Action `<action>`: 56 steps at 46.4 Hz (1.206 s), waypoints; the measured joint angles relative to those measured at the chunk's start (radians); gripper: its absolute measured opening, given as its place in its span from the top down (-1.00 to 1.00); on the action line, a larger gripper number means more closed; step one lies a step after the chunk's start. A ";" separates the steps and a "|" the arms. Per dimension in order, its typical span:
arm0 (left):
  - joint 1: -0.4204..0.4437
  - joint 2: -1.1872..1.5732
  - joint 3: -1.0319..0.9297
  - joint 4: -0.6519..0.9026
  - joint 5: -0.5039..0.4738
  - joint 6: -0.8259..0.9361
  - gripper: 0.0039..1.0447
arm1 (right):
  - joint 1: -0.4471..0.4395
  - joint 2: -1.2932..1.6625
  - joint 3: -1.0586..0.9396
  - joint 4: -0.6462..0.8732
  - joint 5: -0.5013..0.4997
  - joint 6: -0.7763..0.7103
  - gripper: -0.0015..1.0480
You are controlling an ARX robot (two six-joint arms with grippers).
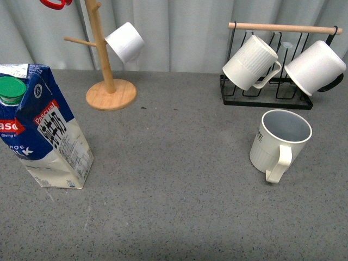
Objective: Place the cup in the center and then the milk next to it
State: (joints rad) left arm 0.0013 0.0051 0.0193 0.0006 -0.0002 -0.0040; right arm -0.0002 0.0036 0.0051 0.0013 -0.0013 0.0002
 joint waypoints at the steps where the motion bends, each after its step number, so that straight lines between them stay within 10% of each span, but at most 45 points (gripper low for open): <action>1: 0.000 0.000 0.000 0.000 0.000 0.000 -0.88 | 0.000 0.000 0.000 0.000 0.000 0.000 -0.82; 56: 0.000 0.000 0.000 0.000 0.000 0.000 -0.88 | 0.000 0.000 0.000 0.000 0.000 0.000 -0.82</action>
State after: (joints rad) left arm 0.0013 0.0051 0.0193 0.0006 -0.0002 -0.0040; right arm -0.0002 0.0036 0.0051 0.0013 -0.0013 0.0002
